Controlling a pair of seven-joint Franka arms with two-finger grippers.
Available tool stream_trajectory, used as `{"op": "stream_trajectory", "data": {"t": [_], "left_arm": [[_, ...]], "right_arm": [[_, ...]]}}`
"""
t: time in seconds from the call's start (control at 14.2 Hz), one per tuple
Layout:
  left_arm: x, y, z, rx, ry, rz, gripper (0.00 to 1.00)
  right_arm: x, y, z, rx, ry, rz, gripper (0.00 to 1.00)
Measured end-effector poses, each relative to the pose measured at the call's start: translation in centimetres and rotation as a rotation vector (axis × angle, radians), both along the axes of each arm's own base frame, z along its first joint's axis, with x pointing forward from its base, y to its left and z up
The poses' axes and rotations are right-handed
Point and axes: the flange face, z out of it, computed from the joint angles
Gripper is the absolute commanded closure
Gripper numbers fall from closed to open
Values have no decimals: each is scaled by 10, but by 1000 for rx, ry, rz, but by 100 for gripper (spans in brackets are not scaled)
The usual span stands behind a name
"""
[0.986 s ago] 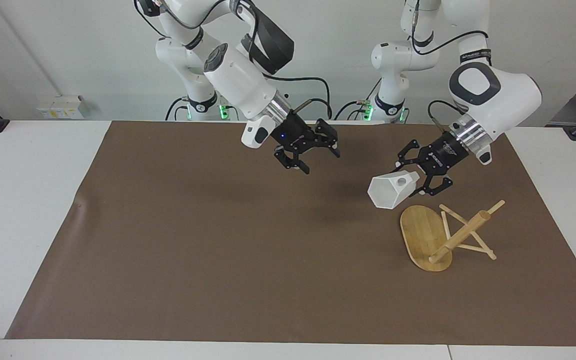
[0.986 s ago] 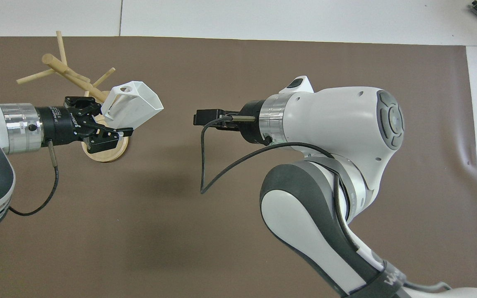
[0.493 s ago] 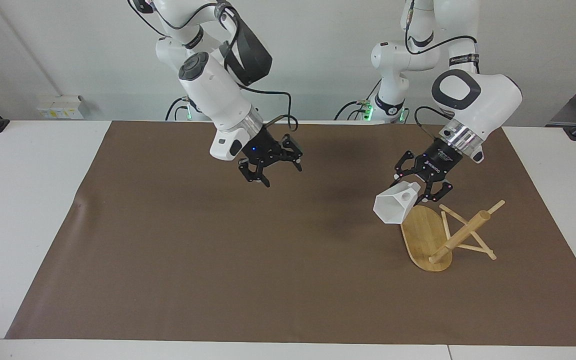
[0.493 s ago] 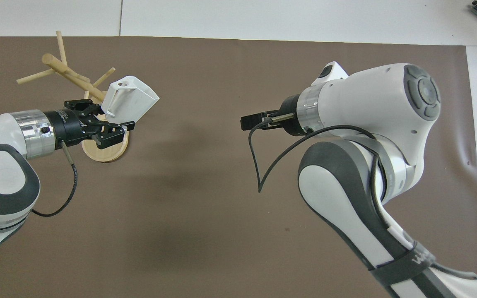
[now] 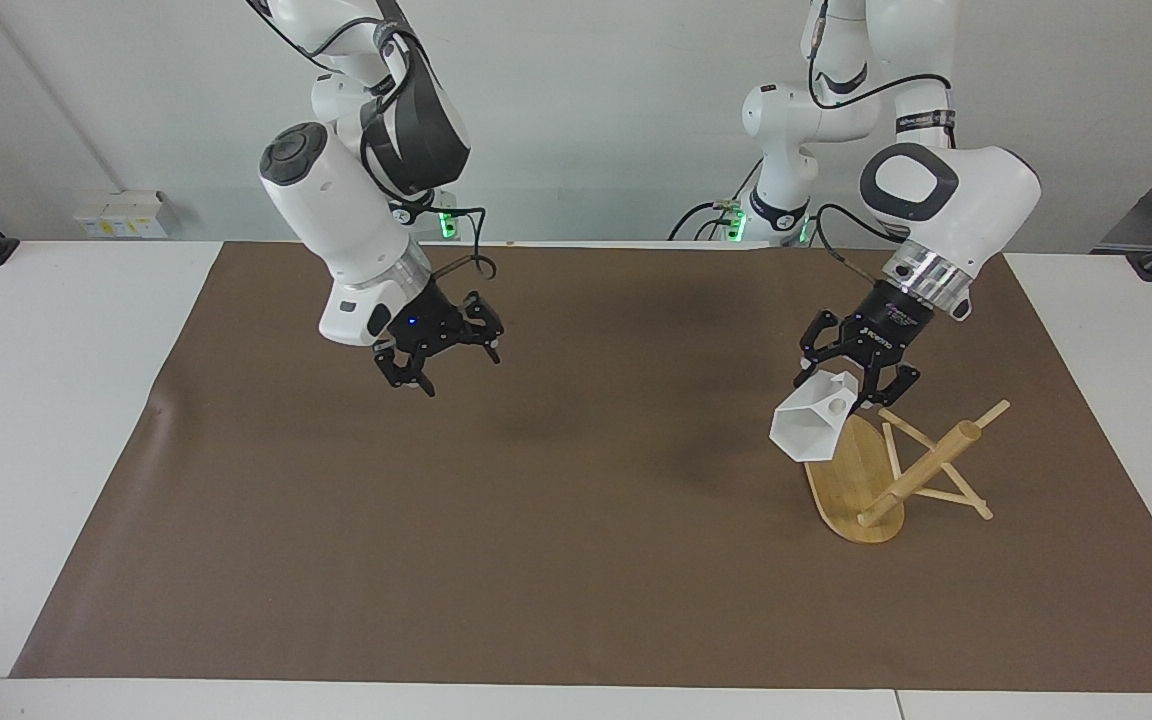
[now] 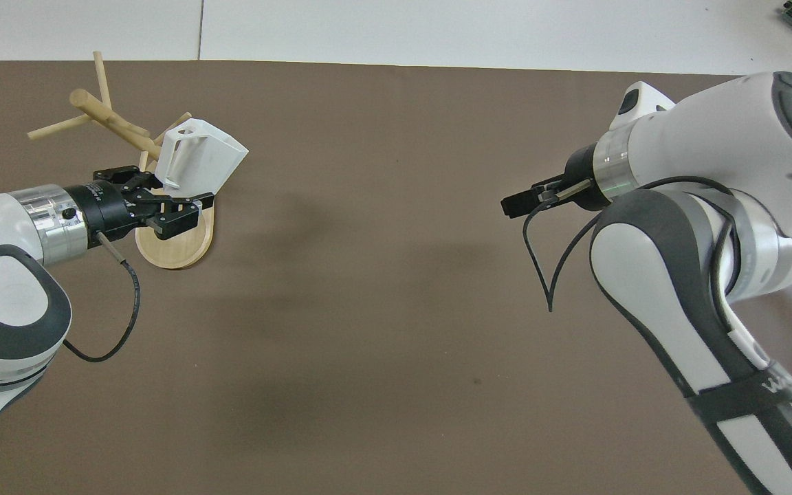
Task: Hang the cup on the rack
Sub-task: 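Hang the cup on the mug tree peg with the left gripper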
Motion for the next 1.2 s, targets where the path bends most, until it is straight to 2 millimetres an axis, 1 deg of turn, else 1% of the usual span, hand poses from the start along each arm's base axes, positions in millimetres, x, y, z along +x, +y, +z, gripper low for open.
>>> {"op": "stream_trajectory", "data": {"t": [0.21,0.42,0.7,0.78,0.99,1.2], "left_arm": [[1,3,1,2,-7,20,100],[2,7,3,2,-11,44,100],[4,12,5,-2,-16,95,100],[4,13,5,-2,-17,102,100],[5,17,6,-6,-21,149,100],[5,19,5,-13,-16,185,100]], "right_arm": [[5,-34,-3,-38,2,-2,0],[9,-63,-5,-136,-16,7,0],[10,-99,0,-187,-19,22,0],[9,-104,5,-190,-12,20,0],[6,-111,21,-192,16,19,0],[1,-127,38,-197,44,0,0]]}}
